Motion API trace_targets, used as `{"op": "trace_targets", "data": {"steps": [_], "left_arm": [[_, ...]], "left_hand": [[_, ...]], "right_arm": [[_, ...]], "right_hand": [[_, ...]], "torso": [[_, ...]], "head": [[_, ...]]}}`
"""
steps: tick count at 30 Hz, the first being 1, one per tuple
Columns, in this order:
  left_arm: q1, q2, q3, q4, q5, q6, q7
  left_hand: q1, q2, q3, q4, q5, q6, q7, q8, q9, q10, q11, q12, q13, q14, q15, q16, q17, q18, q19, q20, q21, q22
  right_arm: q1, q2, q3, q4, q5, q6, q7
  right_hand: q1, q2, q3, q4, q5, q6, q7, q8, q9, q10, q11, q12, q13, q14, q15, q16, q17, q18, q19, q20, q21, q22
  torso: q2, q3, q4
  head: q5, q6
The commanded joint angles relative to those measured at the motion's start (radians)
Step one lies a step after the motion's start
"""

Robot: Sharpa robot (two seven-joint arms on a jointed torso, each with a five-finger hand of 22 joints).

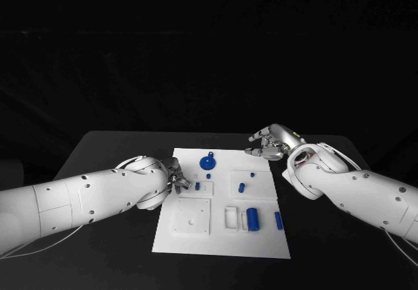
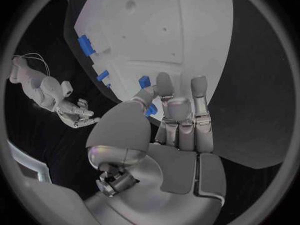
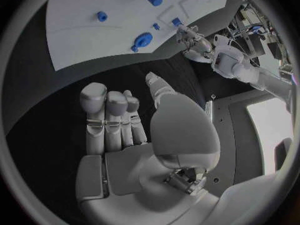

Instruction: Assemble the parts on the task board

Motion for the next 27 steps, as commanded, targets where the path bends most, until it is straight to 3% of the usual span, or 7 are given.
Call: {"op": "trace_targets", "data": {"steps": [1, 27], "left_arm": [[-0.001, 0.002, 0.001, 0.002, -0.007, 0.023, 0.008], [-0.002, 0.0, 0.001, -0.002, -0.007, 0.045, 0.007]], "left_hand": [[0.009, -0.002, 0.0, 0.003, -0.001, 0.109, -0.102, 0.002, 0.001, 0.05, -0.007, -0.001, 0.0, 0.006, 0.001, -0.002, -0.001, 0.012, 0.001, 0.007, 0.004, 0.018], [0.012, -0.002, -0.002, 0.008, -0.007, 0.106, -0.101, -0.004, -0.008, 0.05, -0.007, -0.002, 0.001, 0.006, 0.002, -0.002, -0.001, 0.014, 0.001, 0.009, 0.002, 0.018]], "right_arm": [[-0.001, 0.0, 0.0, 0.0, -0.004, 0.01, 0.006], [-0.003, 0.002, 0.0, -0.002, -0.004, 0.011, 0.006]], "right_hand": [[-0.007, 0.002, -0.001, 0.005, 0.006, -0.005, 0.004, -0.004, -0.001, -0.004, 0.0, -0.006, -0.001, 0.003, -0.001, -0.007, -0.001, 0.017, 0.049, 0.003, -0.003, 0.091], [-0.007, 0.002, -0.001, 0.005, 0.006, -0.005, 0.004, -0.004, -0.001, -0.004, 0.0, -0.006, -0.001, 0.003, -0.001, -0.007, -0.001, 0.017, 0.049, 0.003, -0.003, 0.091]], "torso": [[0.0, -0.0001, 0.0007], [0.001, 0.0, -0.0003]], "head": [[0.001, -0.001], [0.003, -0.002]]}}
